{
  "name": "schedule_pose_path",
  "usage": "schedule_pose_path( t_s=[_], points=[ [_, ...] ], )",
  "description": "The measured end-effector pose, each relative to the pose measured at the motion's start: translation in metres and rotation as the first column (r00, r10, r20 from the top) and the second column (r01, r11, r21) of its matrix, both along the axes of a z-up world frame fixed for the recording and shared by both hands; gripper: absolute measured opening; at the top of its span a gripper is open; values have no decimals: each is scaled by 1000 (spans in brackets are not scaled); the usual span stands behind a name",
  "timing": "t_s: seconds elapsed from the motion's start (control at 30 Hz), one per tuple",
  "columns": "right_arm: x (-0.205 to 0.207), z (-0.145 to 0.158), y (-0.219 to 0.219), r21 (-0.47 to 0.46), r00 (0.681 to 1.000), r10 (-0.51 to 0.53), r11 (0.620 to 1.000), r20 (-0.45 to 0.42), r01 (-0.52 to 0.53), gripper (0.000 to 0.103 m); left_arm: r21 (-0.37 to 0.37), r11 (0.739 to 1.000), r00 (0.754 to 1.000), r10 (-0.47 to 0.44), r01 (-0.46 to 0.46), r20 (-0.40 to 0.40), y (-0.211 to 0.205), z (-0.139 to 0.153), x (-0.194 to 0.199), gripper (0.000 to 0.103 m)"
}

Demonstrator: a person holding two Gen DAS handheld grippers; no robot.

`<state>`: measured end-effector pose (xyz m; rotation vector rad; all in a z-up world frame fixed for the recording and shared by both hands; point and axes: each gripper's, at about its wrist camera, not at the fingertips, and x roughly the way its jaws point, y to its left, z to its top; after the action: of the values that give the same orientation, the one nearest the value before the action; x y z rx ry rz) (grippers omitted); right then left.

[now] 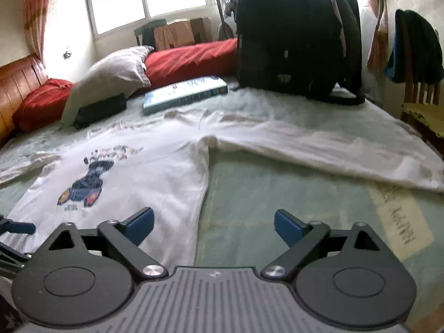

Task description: Fold clothes

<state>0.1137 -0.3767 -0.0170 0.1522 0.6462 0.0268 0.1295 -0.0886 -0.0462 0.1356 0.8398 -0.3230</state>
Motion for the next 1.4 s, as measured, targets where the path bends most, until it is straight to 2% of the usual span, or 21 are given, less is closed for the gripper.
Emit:
schedule_pose_path(
  t_s=[0.1, 0.27, 0.4, 0.5, 0.6, 0.73, 0.8, 0.87, 0.93, 1.0, 1.1, 1.17, 1.23, 1.4],
  points=[
    [-3, -3, 8, -3, 1000, -8, 1000, -18, 8, 103, -16, 1000, 1000, 0, 0, 22, 4, 5, -2, 102],
    [-6, -7, 12, 45, 999, -20, 999, -42, 22, 103, -14, 999, 999, 37, -37, -12, 8, -4, 4, 102],
    [-12, 2, 16, 27, 1000, -23, 999, -7, 23, 103, -31, 999, 1000, -8, 9, 5, 11, 1, -1, 102],
    [-8, 7, 19, 40, 999, -34, 999, 4, 34, 103, -5, 1000, 1000, 11, -11, -15, 15, -3, 4, 102],
    [-5, 13, 26, 28, 999, -36, 999, -4, 36, 103, -31, 1000, 999, -6, 5, -37, 20, -3, -3, 102],
    [-1, 16, 40, 28, 1000, 23, 999, -1, -23, 103, -46, 999, 1000, -17, 17, 13, 34, 12, -8, 102],
    [8, 13, 56, 14, 998, 67, 998, -13, -67, 103, -26, 999, 998, 36, -35, 56, 41, 16, -2, 102],
    [15, 9, 74, 6, 993, 119, 993, -22, -118, 103, -39, 997, 997, 66, -65, 36, 48, 11, 6, 102],
    [19, 2, 89, 12, 985, 168, 986, -28, -167, 103, -53, 994, 995, 96, -97, -34, 54, -1, 6, 102],
    [22, -13, 100, 19, 980, 188, 982, -72, -187, 103, -31, 997, 998, 65, -64, 11, 56, -7, -7, 102],
    [20, -38, 107, 13, 972, 188, 982, -143, -188, 103, 8, 1000, 999, 26, -26, 34, 60, -9, -32, 102],
    [9, -42, 112, -48, 973, 201, 977, -112, -207, 103, 2, 1000, 1000, 10, -10, 24, 65, -4, -38, 102],
    [5, -42, 114, -71, 971, 204, 974, -124, -214, 103, -5, 1000, 1000, 17, -17, 25, 69, 5, -35, 102],
    [4, -34, 111, -41, 977, 155, 986, -148, -162, 103, -68, 997, 993, 46, -38, 110, 64, 25, -6, 102]
  ],
)
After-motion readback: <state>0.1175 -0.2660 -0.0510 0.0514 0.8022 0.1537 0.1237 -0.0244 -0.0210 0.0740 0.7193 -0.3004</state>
